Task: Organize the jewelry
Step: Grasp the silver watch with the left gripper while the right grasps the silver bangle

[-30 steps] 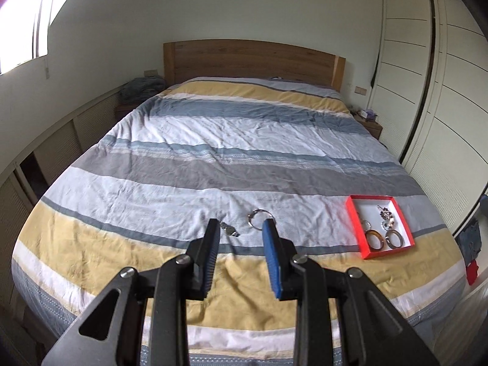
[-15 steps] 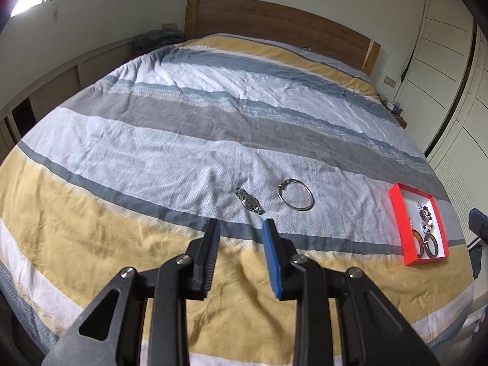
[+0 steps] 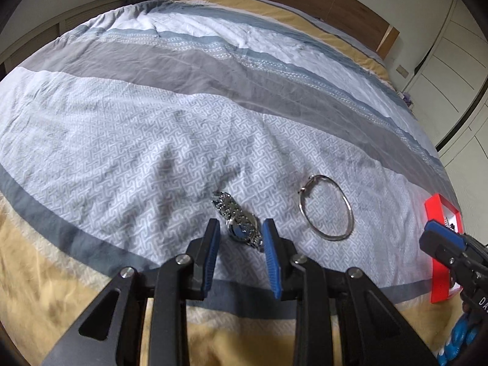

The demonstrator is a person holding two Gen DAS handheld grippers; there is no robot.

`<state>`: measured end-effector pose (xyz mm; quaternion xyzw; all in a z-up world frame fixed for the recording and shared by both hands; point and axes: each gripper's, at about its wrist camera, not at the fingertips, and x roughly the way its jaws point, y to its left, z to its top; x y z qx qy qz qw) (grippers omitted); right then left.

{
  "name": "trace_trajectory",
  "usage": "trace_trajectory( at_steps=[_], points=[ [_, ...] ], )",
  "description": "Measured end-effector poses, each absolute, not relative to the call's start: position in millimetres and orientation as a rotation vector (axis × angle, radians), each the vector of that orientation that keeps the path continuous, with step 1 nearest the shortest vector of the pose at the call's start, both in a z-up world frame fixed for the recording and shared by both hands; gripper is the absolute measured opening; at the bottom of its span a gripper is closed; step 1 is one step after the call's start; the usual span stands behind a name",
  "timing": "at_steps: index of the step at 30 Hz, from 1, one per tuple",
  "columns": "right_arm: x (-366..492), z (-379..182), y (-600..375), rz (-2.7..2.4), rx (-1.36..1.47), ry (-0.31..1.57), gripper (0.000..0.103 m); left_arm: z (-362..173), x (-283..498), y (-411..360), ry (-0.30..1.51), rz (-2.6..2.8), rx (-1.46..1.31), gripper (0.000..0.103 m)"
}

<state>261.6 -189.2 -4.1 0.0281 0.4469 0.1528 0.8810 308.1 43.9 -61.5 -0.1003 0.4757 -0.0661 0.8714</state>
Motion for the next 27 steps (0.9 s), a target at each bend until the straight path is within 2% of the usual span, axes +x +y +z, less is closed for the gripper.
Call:
trace_trajectory(
  at_steps=[13, 22, 24, 27],
  points=[
    [320, -66, -154, 0.365, 0.074, 1.004, 0.040, -85, 312, 40, 0.935, -0.163, -0.171, 0.025],
    [334, -83, -137, 0.357, -0.010, 1.043, 0.039, -89, 314, 40, 0.922, -0.168, -0.180, 0.021],
    [333, -83, -135, 0.351, -0.032, 1.044, 0.036, -88, 315, 40, 0.923, -0.168, -0.182, 0.021],
    [327, -79, -136, 0.338, -0.056, 1.045, 0.016, -85, 313, 38, 0.923, -0.159, -0.174, 0.021]
  ],
)
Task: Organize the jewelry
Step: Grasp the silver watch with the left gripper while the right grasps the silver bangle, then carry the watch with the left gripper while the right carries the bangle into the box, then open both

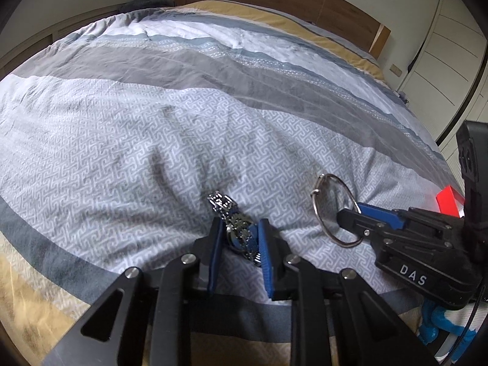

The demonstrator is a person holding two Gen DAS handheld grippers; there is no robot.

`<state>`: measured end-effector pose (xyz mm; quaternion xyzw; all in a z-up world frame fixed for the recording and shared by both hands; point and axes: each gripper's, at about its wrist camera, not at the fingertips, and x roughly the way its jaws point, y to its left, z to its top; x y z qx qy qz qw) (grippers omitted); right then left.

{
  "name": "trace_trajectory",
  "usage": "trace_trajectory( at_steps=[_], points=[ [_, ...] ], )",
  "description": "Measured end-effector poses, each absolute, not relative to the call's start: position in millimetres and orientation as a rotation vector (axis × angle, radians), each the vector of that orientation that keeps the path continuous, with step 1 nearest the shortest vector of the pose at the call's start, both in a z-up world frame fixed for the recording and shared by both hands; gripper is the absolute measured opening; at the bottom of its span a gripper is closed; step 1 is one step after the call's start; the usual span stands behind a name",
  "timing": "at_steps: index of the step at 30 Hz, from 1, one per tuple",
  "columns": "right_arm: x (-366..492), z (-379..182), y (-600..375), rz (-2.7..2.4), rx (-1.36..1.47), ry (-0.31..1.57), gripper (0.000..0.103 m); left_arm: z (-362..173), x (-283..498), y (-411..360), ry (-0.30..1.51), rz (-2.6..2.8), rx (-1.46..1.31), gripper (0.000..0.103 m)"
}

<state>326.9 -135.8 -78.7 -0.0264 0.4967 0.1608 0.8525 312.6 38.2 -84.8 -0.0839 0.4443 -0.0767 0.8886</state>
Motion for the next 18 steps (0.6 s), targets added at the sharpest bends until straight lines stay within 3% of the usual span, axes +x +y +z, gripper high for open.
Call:
trace_trajectory(
  at_steps=[2, 18],
  points=[
    [320, -74, -138, 0.331, -0.066, 1.048, 0.005, -80, 309, 37, 0.922, -0.154, -0.167, 0.021],
    [209, 12, -193, 0.253, -0.038, 0.937, 0.005, -12, 225, 35, 0.885, -0.175, -0.186, 0.021]
  ],
)
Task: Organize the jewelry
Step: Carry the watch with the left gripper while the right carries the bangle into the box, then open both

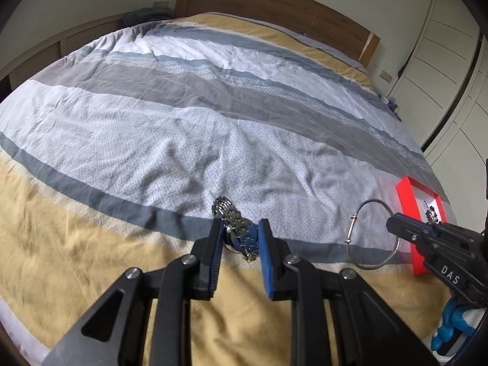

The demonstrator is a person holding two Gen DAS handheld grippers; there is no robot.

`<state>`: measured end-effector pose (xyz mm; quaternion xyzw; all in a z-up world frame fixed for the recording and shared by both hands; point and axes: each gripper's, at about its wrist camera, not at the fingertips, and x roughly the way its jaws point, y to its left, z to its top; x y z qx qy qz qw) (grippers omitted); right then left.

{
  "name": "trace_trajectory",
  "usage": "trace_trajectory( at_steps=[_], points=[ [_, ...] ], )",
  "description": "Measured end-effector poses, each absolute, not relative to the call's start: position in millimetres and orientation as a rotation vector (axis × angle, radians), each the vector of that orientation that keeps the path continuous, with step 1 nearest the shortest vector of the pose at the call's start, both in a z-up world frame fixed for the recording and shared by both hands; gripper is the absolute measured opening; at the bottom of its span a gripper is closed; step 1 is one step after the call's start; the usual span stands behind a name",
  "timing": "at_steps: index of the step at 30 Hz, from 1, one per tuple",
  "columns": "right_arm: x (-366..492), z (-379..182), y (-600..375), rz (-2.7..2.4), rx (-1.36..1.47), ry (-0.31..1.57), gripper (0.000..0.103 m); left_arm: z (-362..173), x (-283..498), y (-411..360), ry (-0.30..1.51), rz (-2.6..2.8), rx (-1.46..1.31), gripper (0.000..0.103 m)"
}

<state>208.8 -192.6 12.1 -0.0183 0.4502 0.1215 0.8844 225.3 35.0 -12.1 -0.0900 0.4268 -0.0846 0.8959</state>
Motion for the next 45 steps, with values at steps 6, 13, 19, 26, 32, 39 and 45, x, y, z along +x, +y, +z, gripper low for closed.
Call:
trace_trajectory(
  at_steps=[6, 13, 19, 26, 32, 39, 45],
  points=[
    [169, 44, -221, 0.193, -0.018, 0.887, 0.005, 17, 191, 18, 0.850, -0.214, -0.166, 0.021],
    [128, 68, -285, 0.084, 0.022, 0.842, 0.005, 38, 172, -36, 0.835, -0.306, -0.131, 0.021],
    [110, 68, -367, -0.045, 0.074, 0.834, 0.005, 43, 175, -114, 0.853, -0.429, -0.083, 0.021],
    [126, 48, -452, -0.146, 0.125, 0.845, 0.005, 33, 200, -220, 0.885, -0.566, -0.020, 0.021],
    [168, 22, -494, -0.163, 0.144, 0.867, 0.006, 11, 239, -296, 0.916, -0.620, 0.040, 0.021],
    [226, -10, -519, -0.165, 0.153, 0.897, 0.006, -22, 288, -346, 0.948, -0.583, 0.097, 0.021],
    [255, -36, -533, -0.163, 0.184, 0.922, 0.006, -46, 304, -363, 0.966, -0.577, 0.141, 0.021]
  ],
)
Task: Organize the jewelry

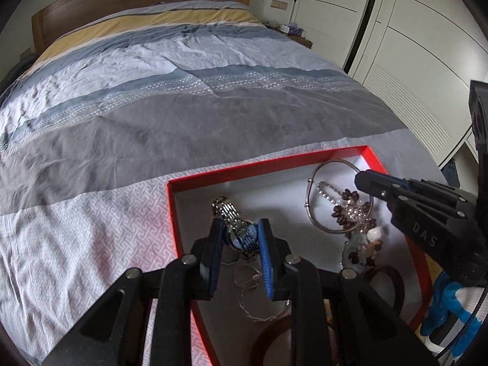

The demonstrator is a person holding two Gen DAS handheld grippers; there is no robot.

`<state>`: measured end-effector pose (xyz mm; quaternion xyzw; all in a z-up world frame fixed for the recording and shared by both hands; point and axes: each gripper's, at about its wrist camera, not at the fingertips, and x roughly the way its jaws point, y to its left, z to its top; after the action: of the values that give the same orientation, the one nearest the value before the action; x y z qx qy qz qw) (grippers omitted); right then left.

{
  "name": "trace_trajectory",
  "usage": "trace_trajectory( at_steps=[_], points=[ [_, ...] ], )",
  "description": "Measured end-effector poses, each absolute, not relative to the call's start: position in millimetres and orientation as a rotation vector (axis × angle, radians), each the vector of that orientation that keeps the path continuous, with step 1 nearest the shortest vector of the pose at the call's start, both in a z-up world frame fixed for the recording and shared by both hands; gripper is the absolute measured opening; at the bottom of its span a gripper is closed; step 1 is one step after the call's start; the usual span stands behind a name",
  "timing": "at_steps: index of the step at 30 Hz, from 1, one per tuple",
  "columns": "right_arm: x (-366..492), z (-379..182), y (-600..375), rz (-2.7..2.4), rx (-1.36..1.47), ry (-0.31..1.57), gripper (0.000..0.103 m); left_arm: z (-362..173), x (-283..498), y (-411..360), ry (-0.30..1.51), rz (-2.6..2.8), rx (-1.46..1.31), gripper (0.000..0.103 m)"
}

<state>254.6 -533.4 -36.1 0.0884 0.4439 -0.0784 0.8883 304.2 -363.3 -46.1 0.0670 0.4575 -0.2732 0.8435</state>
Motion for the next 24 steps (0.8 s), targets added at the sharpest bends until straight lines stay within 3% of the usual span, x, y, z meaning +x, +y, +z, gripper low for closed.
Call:
trace_trajectory(
  at_steps=[10, 16, 18, 24],
  points=[
    [263, -46, -538, -0.161, 0.196, 0.938, 0.008, -53, 307, -368, 0.986, -0.585, 0.155, 0.022],
    [248, -29, -540, -0.194, 0.192, 0.906, 0.020, -49, 307, -365, 1.012, -0.606, 0.129, 0.023],
    [238, -20, -541, -0.204, 0.197, 0.893, 0.022, -42, 304, -362, 1.004, -0.614, 0.113, 0.029],
    [201, 10, -531, -0.217, 0.236, 0.852, 0.031, -12, 286, -349, 0.987, -0.632, 0.094, 0.033]
  ],
)
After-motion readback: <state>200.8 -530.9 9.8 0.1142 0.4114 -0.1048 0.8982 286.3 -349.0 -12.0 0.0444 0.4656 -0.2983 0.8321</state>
